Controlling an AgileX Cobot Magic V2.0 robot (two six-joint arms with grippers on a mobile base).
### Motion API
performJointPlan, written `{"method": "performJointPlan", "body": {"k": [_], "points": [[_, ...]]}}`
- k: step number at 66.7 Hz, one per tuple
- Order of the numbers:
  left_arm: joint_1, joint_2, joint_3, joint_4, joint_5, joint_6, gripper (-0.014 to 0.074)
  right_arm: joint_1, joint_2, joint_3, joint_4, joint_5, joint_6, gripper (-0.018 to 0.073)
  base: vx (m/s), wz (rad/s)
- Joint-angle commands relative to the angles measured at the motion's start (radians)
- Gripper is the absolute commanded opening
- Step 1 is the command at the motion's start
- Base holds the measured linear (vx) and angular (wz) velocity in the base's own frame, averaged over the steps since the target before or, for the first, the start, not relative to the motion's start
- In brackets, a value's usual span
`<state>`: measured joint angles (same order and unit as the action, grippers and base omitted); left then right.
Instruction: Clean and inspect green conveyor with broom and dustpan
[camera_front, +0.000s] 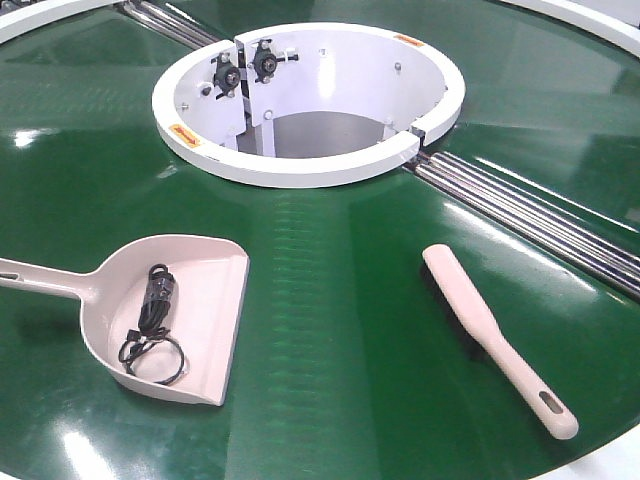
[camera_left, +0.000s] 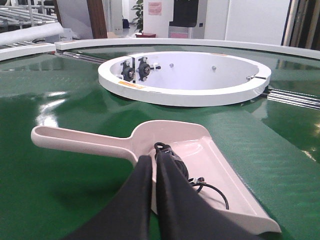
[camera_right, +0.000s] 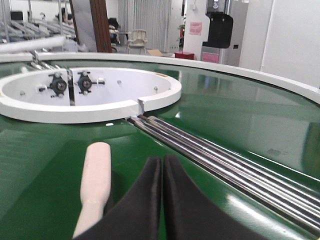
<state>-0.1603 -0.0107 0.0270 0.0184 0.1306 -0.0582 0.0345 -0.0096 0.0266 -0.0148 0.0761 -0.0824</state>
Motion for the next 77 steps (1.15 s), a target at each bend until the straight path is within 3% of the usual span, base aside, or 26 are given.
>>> {"method": "performJointPlan", "body": {"k": [1, 77], "points": [[-0.007, -0.015, 0.028, -0.002, -0.068, -0.011, -0.0007, -0.011, -0.02, 0.012, -0.008, -0.071, 0.015, -0.001, 0.0, 0.0], [-0.007, -0.015, 0.028, -0.002, -0.068, -0.011, -0.0007, -0.01, -0.02, 0.012, -0.008, -0.058, 0.012, -0.001, 0.0, 0.0]]}}
